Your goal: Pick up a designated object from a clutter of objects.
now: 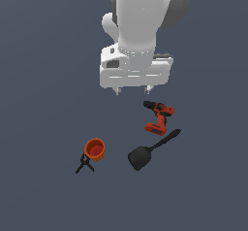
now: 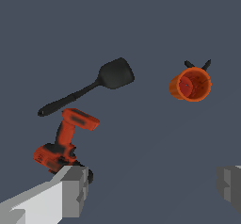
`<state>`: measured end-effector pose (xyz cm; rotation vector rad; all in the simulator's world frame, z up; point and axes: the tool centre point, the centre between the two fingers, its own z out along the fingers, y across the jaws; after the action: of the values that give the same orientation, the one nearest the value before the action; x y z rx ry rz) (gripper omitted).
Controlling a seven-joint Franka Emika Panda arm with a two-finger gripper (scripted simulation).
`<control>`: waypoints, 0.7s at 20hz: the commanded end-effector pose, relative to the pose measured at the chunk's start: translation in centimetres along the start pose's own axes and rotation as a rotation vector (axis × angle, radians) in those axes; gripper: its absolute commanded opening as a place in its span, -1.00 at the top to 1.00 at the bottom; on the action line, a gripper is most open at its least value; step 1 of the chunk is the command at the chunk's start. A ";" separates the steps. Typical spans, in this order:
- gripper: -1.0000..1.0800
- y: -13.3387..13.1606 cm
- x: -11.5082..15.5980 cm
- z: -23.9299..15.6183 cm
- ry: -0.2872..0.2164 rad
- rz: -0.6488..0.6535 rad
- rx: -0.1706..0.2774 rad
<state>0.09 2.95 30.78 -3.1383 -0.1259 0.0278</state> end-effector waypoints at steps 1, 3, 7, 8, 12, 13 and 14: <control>-0.92 0.0 0.0 0.1 0.000 0.004 0.001; -0.92 -0.2 0.2 0.3 0.000 0.013 0.002; -0.92 -0.6 0.6 1.0 0.000 0.046 0.007; -0.92 -0.7 0.8 1.2 0.000 0.057 0.009; -0.92 -1.5 1.5 2.4 -0.001 0.113 0.017; -0.92 -1.7 1.7 2.8 -0.001 0.130 0.020; -0.92 -1.9 2.0 3.1 -0.002 0.148 0.022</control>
<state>1.56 4.67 28.17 -3.1227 0.0661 0.0302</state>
